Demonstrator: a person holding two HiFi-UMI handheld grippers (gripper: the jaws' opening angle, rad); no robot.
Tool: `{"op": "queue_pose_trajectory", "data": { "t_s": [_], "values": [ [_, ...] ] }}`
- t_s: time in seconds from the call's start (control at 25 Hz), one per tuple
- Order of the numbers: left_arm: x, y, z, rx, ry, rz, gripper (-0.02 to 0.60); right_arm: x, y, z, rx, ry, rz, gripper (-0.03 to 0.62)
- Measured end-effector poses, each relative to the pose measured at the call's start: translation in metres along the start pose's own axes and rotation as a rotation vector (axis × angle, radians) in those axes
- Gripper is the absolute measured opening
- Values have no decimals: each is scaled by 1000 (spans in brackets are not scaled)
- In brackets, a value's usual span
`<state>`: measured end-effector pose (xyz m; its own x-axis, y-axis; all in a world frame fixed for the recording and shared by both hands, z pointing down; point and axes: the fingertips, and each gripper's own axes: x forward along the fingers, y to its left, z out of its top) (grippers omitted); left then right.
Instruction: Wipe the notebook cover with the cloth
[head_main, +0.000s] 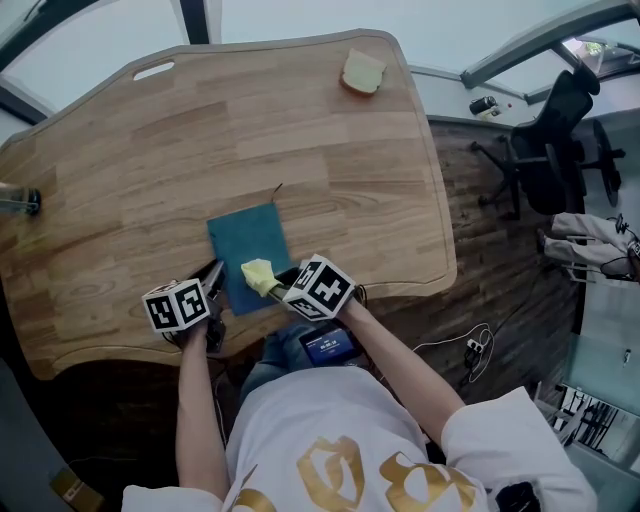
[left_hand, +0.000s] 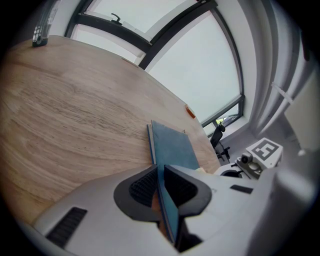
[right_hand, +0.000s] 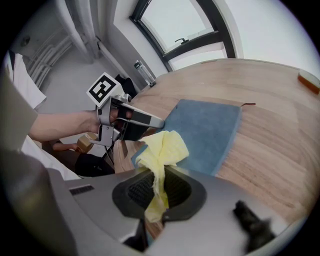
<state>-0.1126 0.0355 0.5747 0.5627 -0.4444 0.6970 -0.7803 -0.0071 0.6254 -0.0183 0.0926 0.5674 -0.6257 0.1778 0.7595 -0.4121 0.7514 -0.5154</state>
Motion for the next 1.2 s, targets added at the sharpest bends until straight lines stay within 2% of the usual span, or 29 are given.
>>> {"op": "queue_pose_trajectory", "data": {
  "t_s": [0.44, 1.2],
  "values": [
    [0, 1, -2, -3, 3, 4, 52, -6, -19, 12, -33, -39, -61, 40],
    [0, 2, -1, -8, 6, -1, 52, -10, -55, 48, -4, -113, -125, 40]
  ]
}}
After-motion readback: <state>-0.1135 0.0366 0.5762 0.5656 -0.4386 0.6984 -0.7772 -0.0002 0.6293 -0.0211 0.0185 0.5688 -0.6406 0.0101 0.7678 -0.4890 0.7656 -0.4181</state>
